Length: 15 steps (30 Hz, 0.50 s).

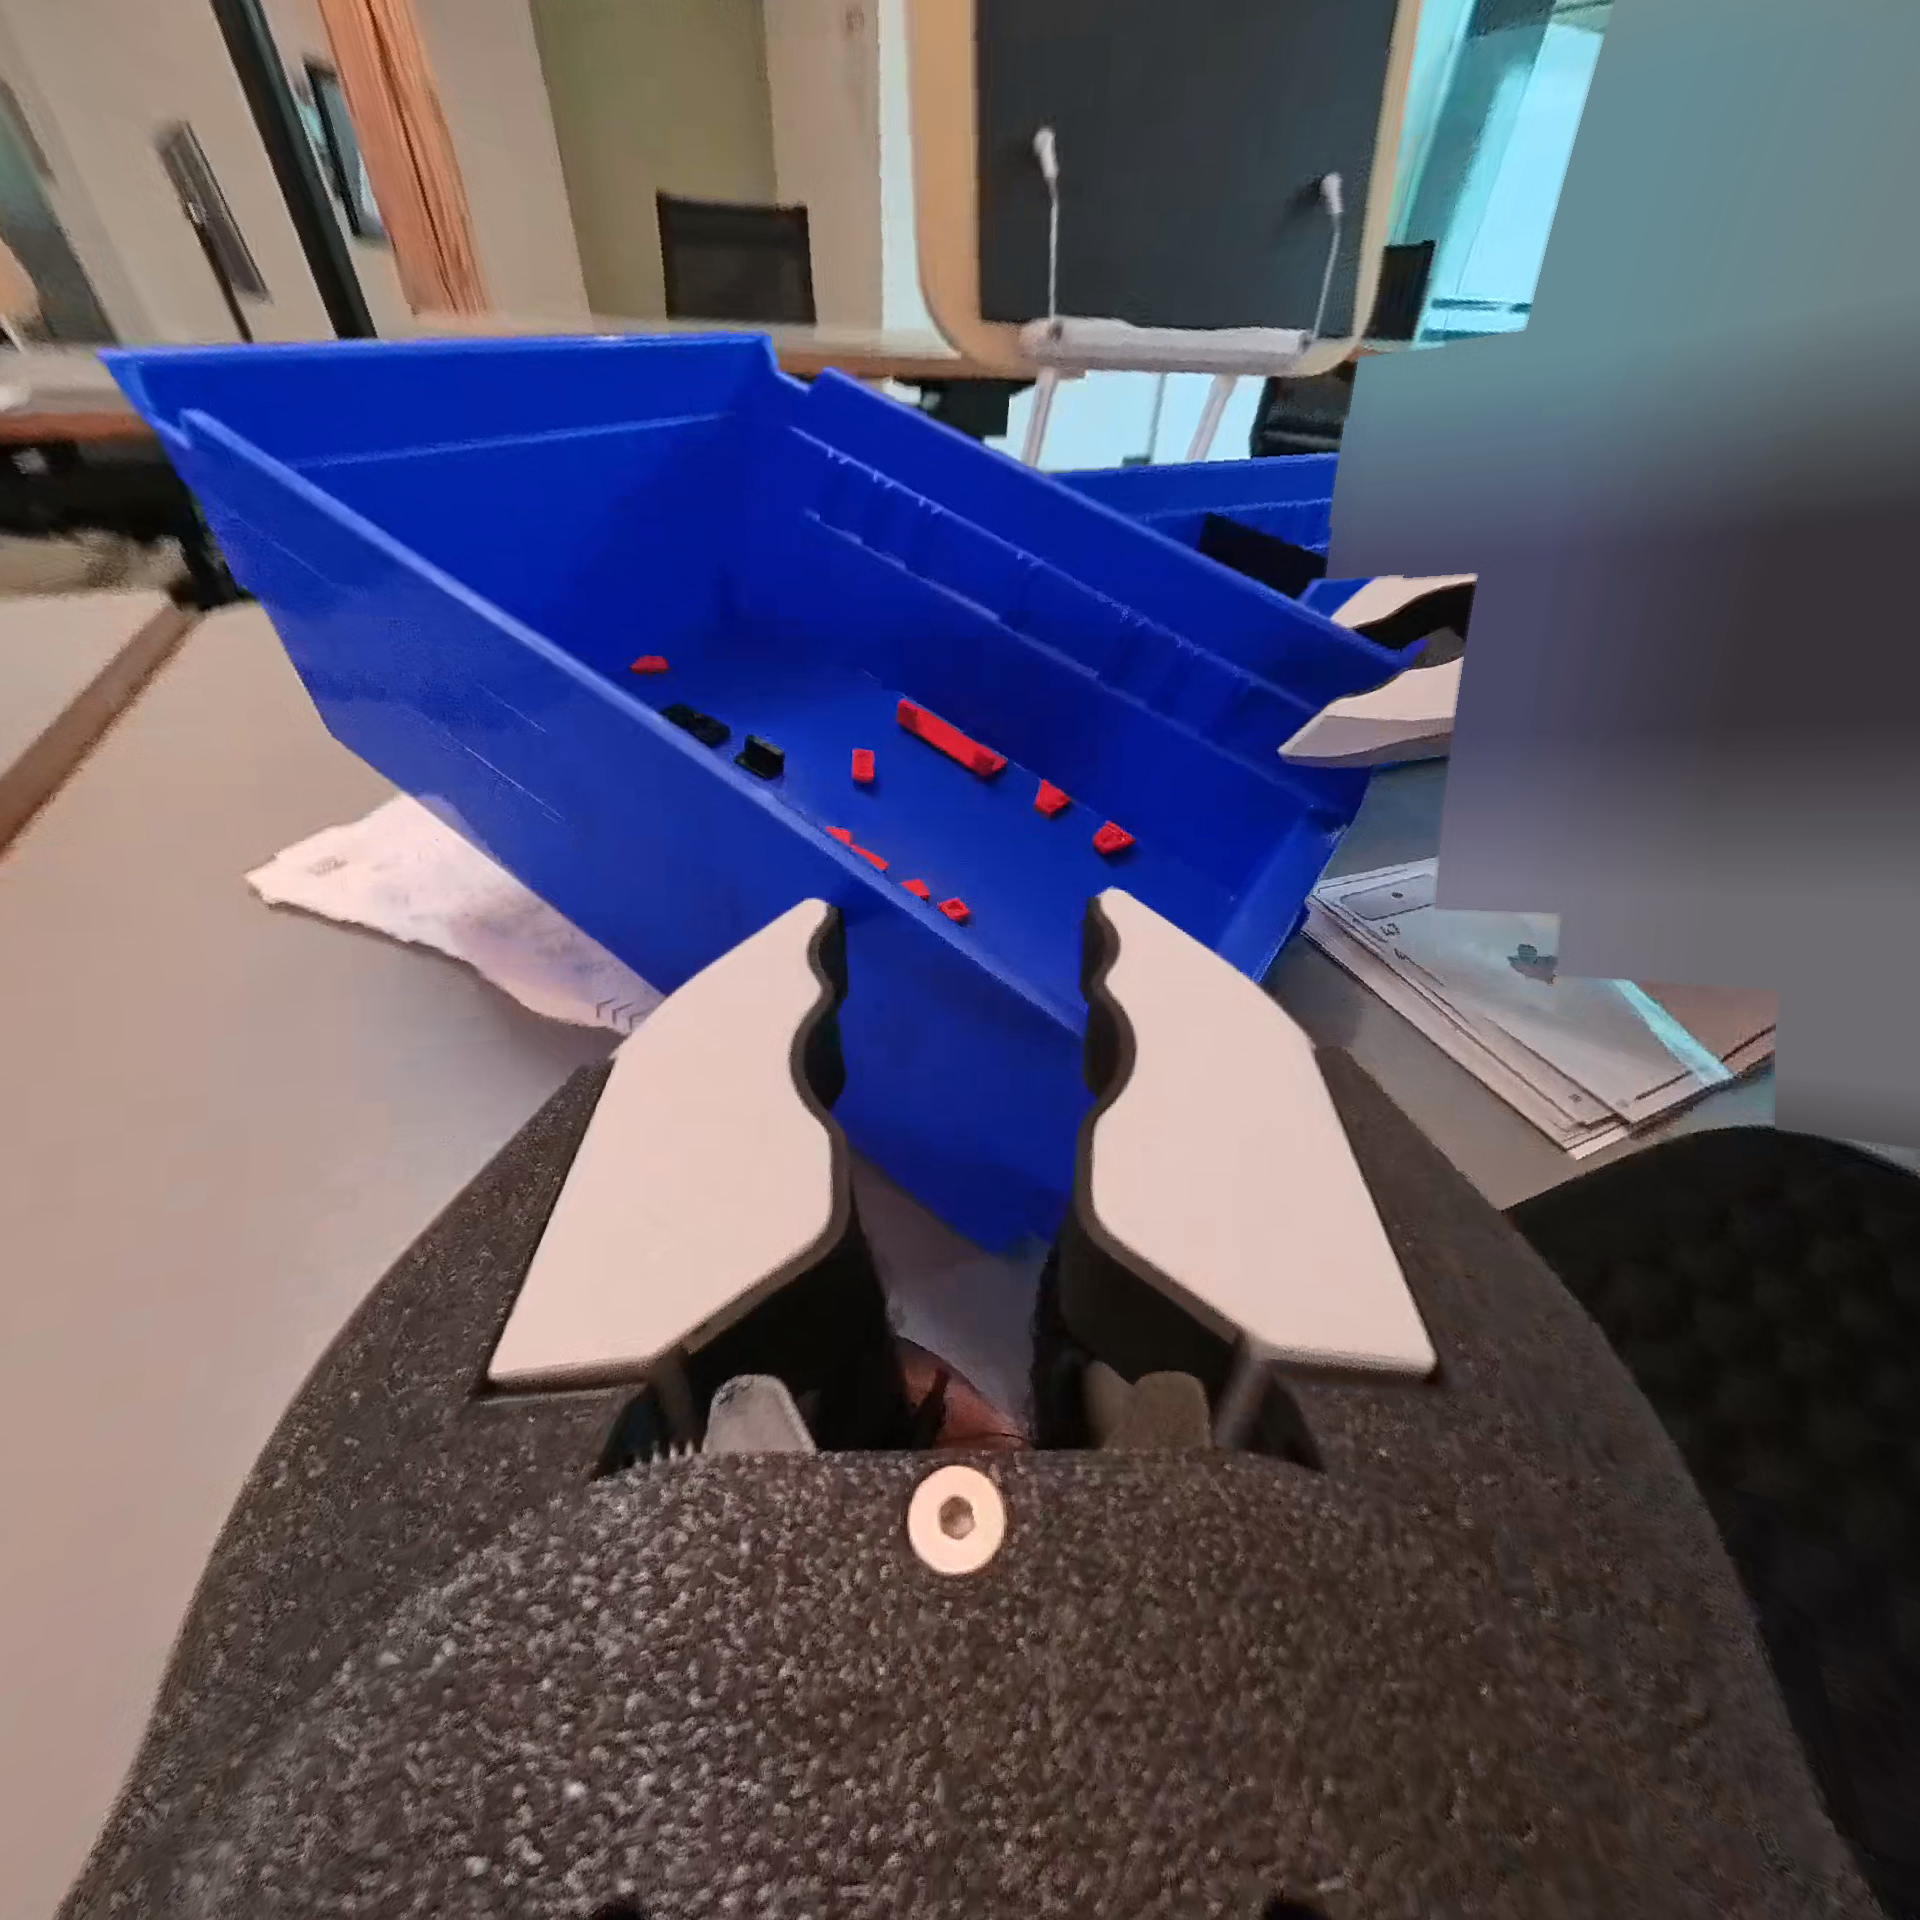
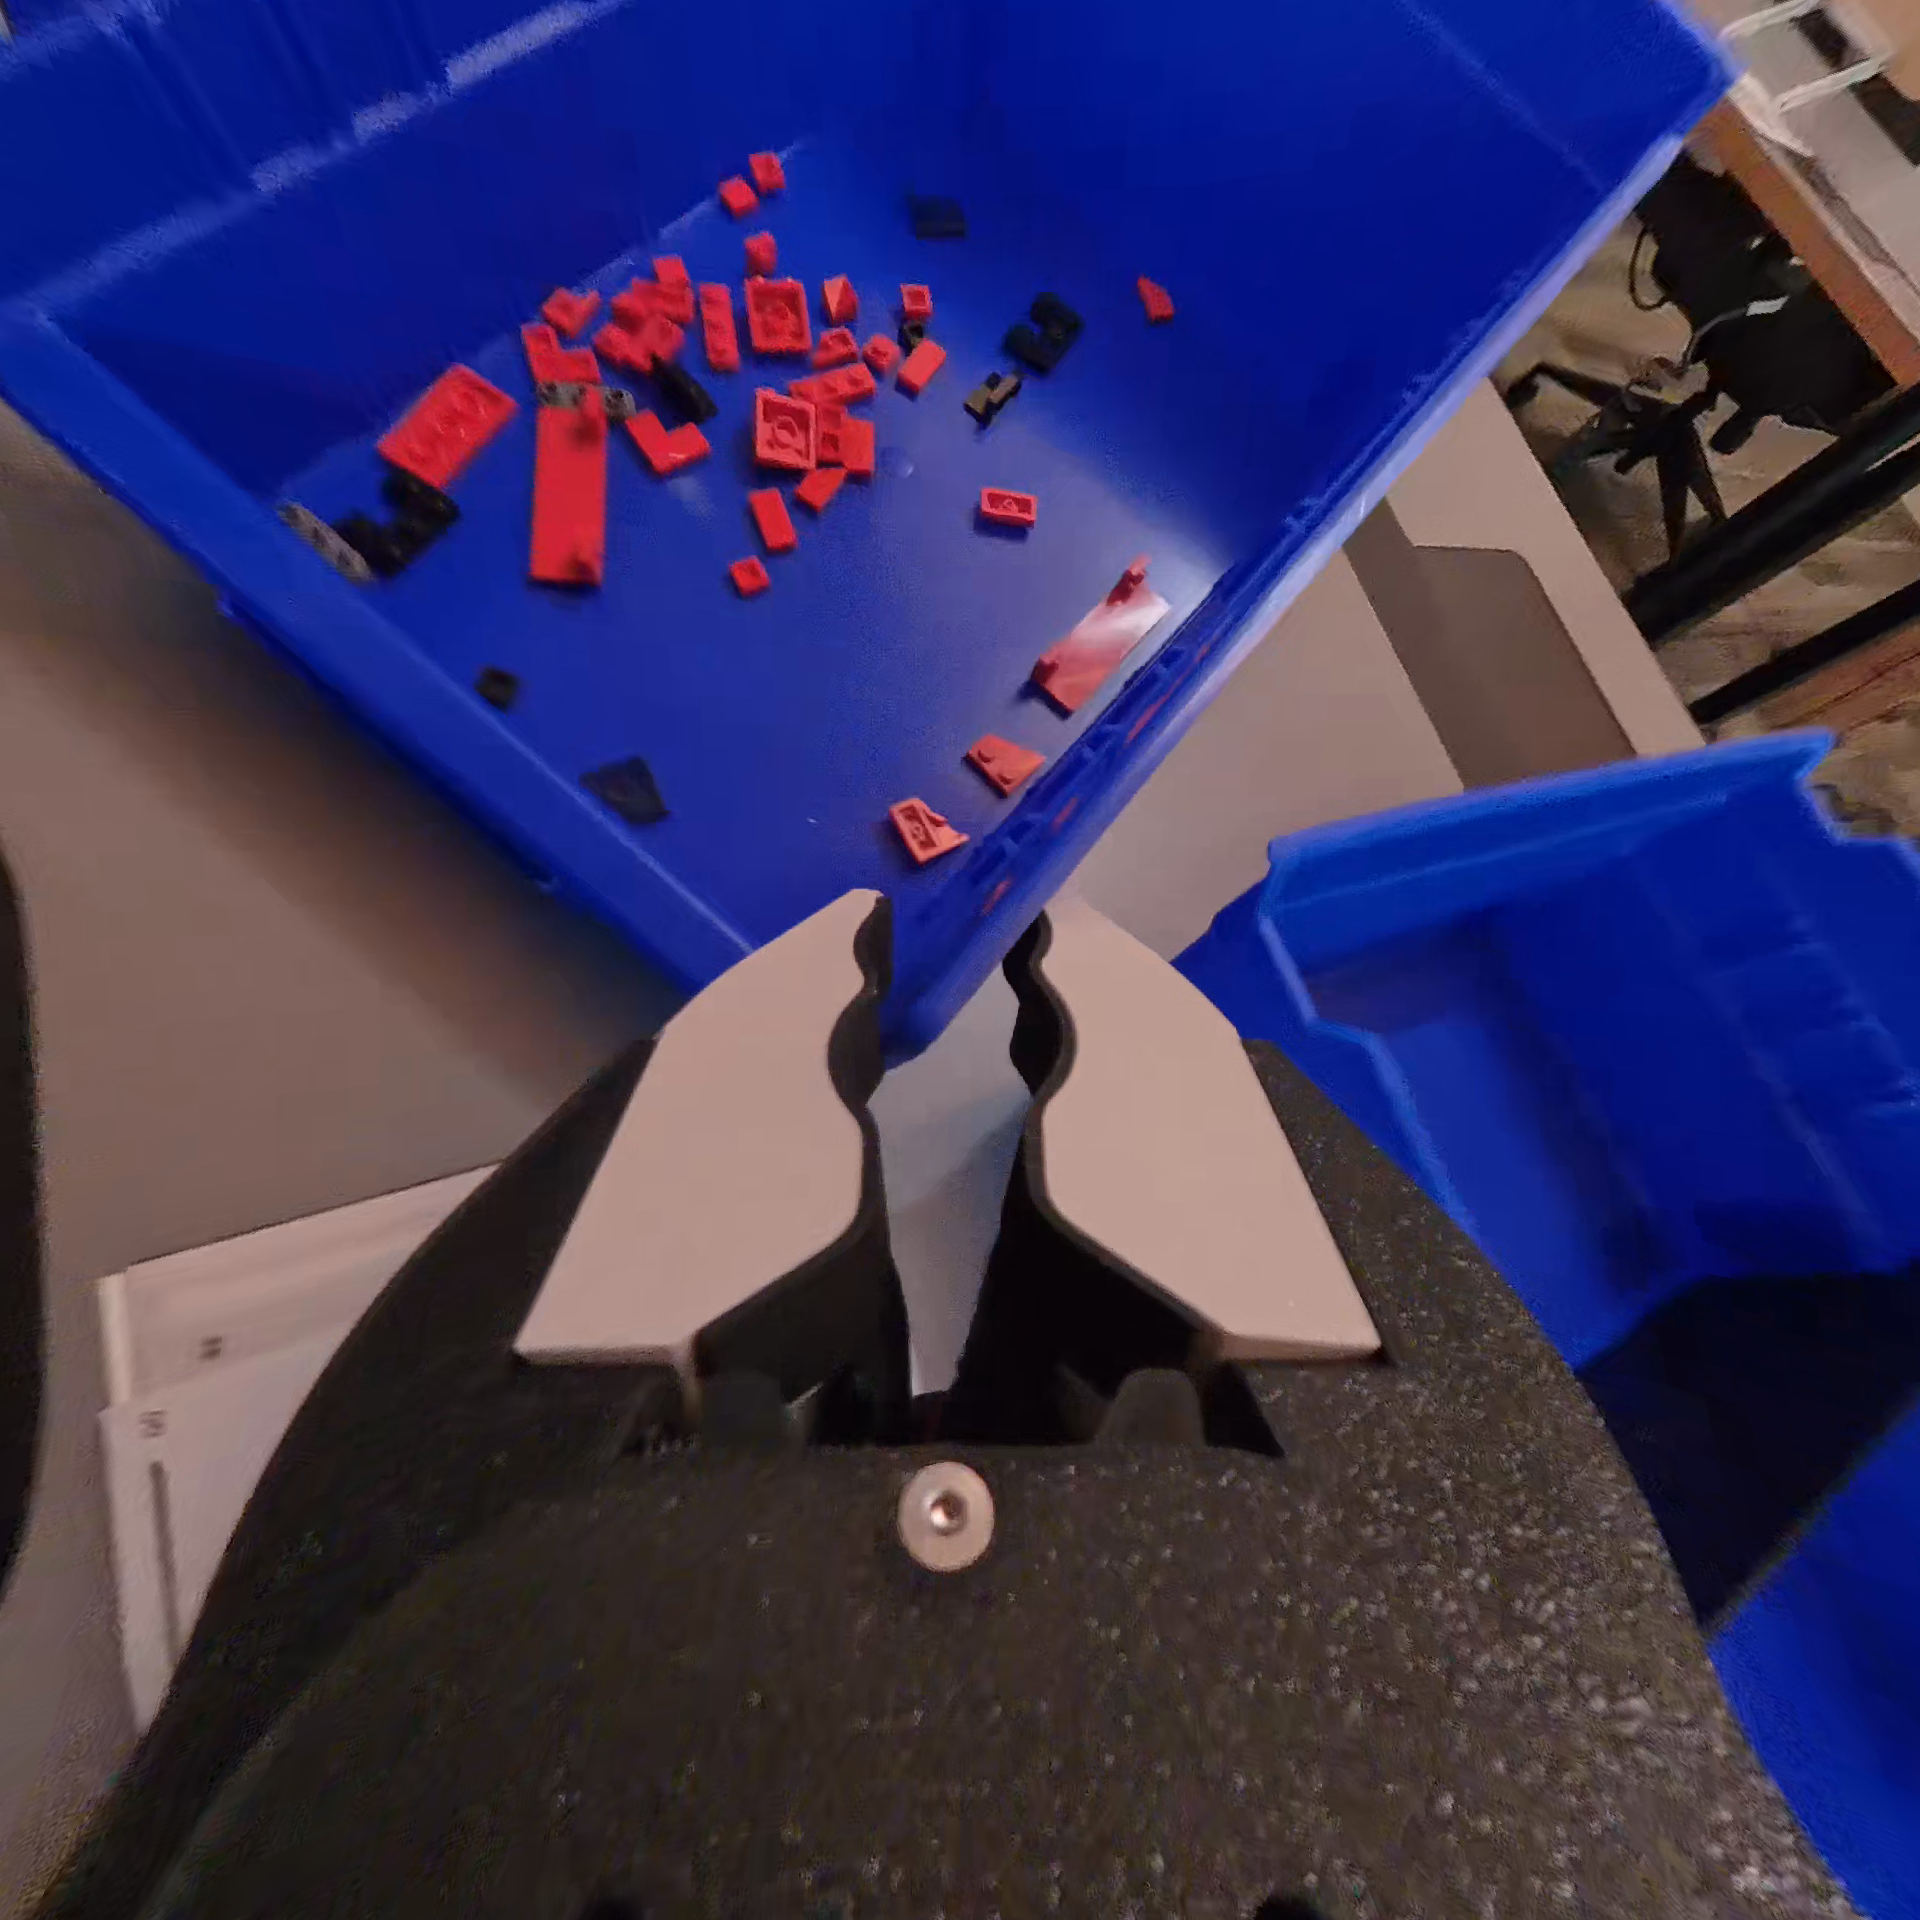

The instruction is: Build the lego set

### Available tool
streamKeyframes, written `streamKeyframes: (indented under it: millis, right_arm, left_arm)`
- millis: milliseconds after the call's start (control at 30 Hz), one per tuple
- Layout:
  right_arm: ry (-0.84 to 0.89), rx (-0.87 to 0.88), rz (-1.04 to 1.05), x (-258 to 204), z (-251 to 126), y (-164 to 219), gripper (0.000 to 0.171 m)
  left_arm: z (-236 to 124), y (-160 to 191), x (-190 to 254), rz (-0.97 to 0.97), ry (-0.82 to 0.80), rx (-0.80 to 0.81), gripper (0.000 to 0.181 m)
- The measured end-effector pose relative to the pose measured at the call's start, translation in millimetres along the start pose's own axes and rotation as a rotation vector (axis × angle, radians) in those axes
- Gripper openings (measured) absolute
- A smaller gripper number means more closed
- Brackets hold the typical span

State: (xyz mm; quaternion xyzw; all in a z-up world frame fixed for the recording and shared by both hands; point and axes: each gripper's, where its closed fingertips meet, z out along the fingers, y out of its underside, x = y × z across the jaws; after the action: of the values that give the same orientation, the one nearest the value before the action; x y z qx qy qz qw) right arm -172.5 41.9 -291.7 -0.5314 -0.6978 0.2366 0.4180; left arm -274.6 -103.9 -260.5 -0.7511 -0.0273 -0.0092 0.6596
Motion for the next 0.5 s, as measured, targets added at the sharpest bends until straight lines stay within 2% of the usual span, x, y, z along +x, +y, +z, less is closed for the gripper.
streamKeyframes:
  millis: [100, 233, 400, 500]
  right_arm:
    - [-0.012, 0.087, 0.063, -8.1, -8.7, 2.7, 0.022]
    - [0.061, 0.095, -0.054, -13.0, -15.0, 7.4, 0.023]
    - [0.049, 0.105, -0.059, -21.8, -20.1, 15.3, 0.023]
    - [0.051, 0.102, -0.070, -21.7, -19.9, 15.1, 0.023]
  left_arm:
    - [-5.8, 0.7, 8.2, 0.084, -0.023, 0.038, 0.040]
    - [-14.0, 3.1, 18.3, 0.201, -0.074, 0.084, 0.037]
    - [-20.9, 7.3, 28.3, 0.325, -0.131, 0.107, 0.034]
    - [-21.3, 7.8, 28.5, 0.324, -0.146, 0.102, 0.033]
